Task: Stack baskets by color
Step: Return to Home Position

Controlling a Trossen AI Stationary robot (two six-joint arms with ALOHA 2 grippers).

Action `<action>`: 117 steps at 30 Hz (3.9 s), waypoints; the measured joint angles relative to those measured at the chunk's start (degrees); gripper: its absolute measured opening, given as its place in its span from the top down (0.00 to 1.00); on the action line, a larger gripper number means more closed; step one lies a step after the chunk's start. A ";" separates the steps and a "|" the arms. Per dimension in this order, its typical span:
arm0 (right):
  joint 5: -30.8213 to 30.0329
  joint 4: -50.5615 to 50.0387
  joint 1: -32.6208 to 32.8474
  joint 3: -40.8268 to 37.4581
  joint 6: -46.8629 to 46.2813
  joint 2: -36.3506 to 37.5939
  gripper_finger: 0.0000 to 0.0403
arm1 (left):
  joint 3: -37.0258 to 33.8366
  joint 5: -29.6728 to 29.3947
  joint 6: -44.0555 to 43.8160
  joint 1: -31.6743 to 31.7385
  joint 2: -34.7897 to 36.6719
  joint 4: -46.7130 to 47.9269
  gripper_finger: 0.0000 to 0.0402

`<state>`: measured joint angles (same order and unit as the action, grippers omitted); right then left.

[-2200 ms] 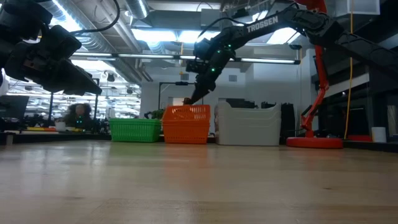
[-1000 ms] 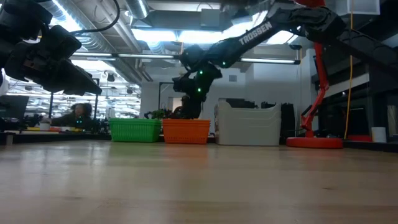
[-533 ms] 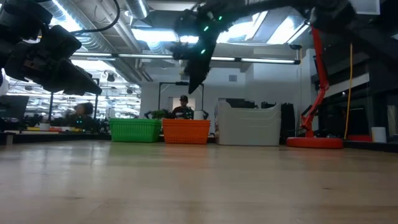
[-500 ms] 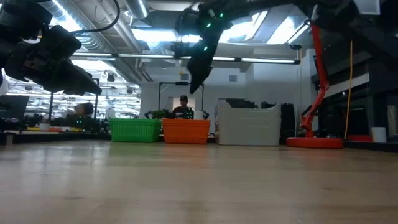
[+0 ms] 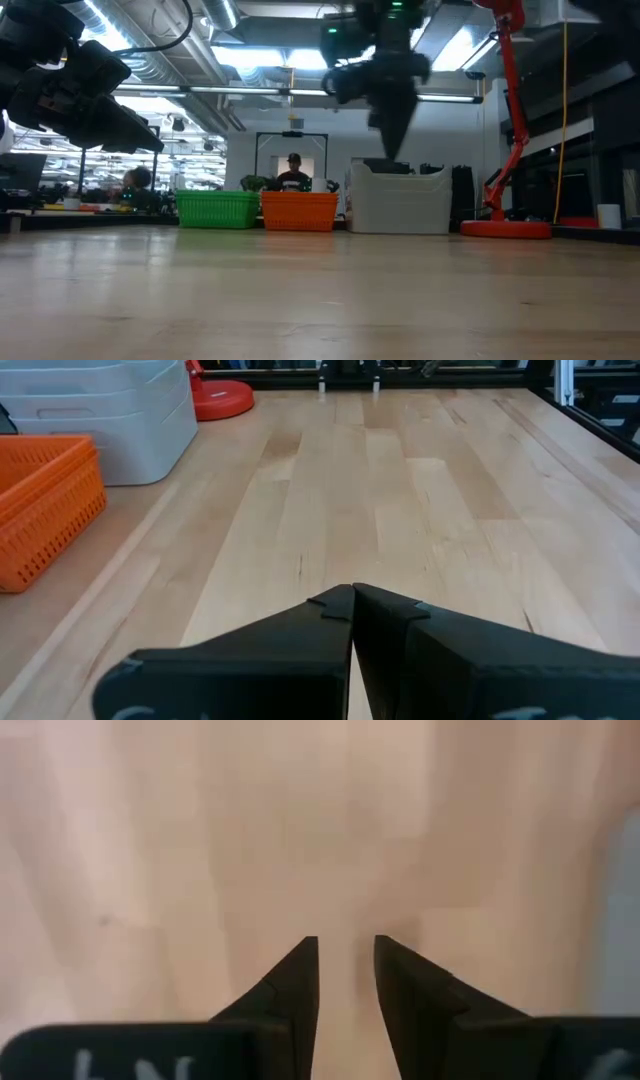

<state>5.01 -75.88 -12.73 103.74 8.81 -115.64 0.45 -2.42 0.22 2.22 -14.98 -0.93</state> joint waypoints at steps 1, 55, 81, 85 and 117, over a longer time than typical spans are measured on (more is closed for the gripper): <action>1.34 2.69 0.69 -4.25 -0.24 2.33 0.75 | 0.00 0.00 0.01 0.02 0.02 0.00 1.00; 5.60 78.78 12.87 -103.34 -11.56 114.41 0.75 | 0.00 0.02 -0.01 0.00 0.01 0.00 1.00; 5.58 78.84 12.85 -103.34 -11.34 114.39 0.75 | -0.01 1.57 0.01 0.02 14.04 -0.33 1.00; 5.58 78.84 12.85 -103.34 -11.34 114.39 0.75 | 0.00 1.61 0.01 0.00 14.14 -0.37 1.00; 5.58 78.84 12.85 -103.34 -11.36 114.39 0.75 | 0.00 1.64 0.01 0.01 14.16 -0.39 1.00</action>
<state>10.59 2.96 0.12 0.40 -2.54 -1.26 0.45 -0.78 0.23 2.23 -0.82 -1.32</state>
